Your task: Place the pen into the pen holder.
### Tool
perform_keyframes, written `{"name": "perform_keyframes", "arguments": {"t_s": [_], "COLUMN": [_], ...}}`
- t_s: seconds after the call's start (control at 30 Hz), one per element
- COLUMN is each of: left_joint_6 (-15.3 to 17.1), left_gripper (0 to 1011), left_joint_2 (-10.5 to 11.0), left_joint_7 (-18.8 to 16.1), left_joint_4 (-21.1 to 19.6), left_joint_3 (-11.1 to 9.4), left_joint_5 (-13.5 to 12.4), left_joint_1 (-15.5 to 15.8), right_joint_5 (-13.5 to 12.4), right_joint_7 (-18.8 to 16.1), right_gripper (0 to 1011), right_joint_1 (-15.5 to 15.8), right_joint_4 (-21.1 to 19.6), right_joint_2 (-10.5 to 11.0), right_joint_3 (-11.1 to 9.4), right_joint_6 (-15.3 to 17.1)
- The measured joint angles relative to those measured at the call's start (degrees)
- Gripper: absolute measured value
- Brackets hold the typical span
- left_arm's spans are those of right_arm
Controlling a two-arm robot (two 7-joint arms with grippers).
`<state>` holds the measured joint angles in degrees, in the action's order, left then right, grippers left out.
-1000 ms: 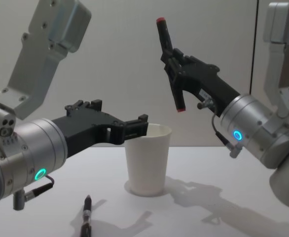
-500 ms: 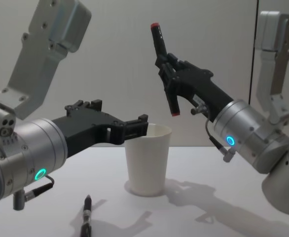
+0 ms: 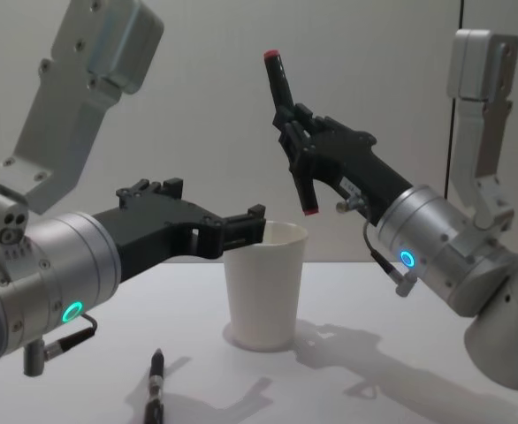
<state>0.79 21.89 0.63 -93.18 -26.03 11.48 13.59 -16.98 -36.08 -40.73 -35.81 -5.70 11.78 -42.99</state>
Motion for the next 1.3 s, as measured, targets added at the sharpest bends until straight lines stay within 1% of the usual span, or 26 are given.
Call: {"name": "perform_keyframes", "arguments": {"t_s": [0.6, 0.97, 1.3], "left_joint_6": [0.0, 0.0, 0.0], "left_gripper": [1001, 1001, 1001], "left_joint_2": [0.0, 0.0, 0.0], "left_joint_7": [0.0, 0.0, 0.0], "left_joint_4": [0.0, 0.0, 0.0], "left_joint_3": [0.0, 0.0, 0.0], "left_joint_5": [0.0, 0.0, 0.0], "left_joint_1": [0.0, 0.0, 0.0], "right_joint_5": [2.25, 2.68, 3.12], "right_joint_7": [2.73, 2.95, 2.99], "right_gripper": [177, 177, 177], "right_joint_1": [-0.11, -0.13, 0.31], "right_joint_4": [0.02, -0.33, -1.48], "right_joint_2": [0.03, 0.08, 0.17], "right_joint_3": [0.28, 0.41, 0.71], "right_joint_6": [1.78, 2.61, 4.03]}}
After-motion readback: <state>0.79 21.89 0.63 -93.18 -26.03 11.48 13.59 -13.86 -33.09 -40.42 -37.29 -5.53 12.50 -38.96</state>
